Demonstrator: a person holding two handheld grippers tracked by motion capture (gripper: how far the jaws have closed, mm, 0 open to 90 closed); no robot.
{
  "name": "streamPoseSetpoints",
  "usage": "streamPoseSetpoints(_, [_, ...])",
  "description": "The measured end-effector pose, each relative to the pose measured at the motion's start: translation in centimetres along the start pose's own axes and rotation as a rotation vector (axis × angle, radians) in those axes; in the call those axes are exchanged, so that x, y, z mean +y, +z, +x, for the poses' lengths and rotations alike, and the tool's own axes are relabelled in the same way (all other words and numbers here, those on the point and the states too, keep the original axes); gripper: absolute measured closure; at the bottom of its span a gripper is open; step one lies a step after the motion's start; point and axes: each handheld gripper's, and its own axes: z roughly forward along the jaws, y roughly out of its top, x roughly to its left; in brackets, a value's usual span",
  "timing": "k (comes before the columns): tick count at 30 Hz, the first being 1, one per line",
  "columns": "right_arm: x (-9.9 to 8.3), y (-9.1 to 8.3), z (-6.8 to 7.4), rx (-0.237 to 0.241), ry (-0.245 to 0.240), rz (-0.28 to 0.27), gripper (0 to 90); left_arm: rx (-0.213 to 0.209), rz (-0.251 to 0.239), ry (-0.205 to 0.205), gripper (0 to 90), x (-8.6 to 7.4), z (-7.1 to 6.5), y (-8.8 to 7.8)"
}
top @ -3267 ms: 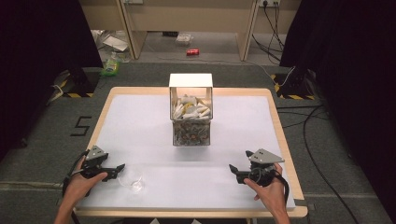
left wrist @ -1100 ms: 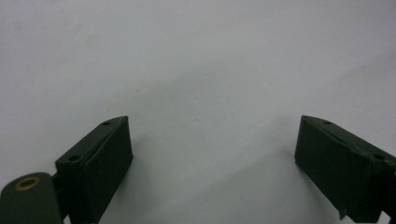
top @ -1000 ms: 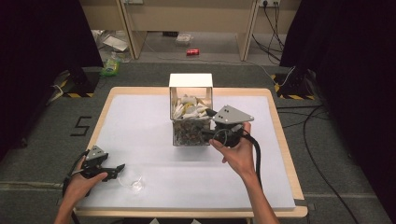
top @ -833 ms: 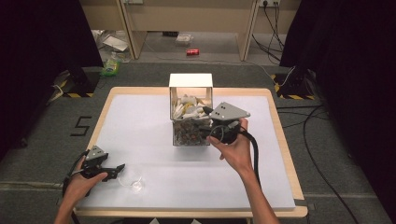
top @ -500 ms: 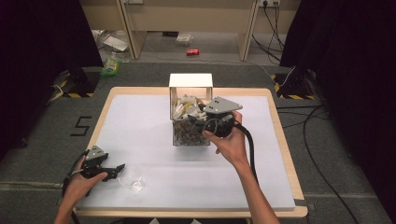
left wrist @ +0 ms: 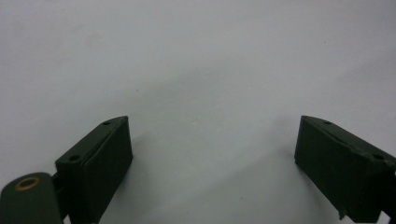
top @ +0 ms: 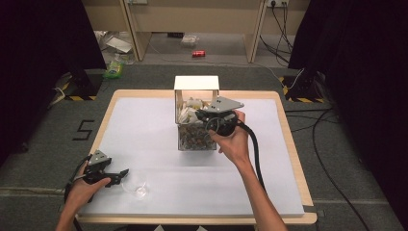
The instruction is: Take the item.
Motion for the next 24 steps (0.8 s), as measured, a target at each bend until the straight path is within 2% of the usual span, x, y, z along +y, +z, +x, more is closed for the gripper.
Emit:
streamPoseSetpoints(3, [0.3, -0.3, -0.1, 0.0, -0.016, -0.013, 90.0, 0.001, -0.001, 0.001, 10.5, 0.0, 0.0, 0.0])
streamPoseSetpoints(12, [1.1, -1.1, -0.4, -0.006, -0.025, -0.052, 90.0, 0.0, 0.0, 0.0, 10.5, 0.0, 0.0, 0.0])
streamPoseSetpoints(15, [1.9, -1.8, -0.4, -0.005, -0.027, -0.083, 90.0, 0.0, 0.0, 0.0, 10.5, 0.0, 0.0, 0.0])
streamPoseSetpoints(24, [3.9, -3.1, -0.5, -0.022, -0.049, -0.126, 90.0, 0.001, -0.001, 0.002, 10.5, 0.0, 0.0, 0.0])
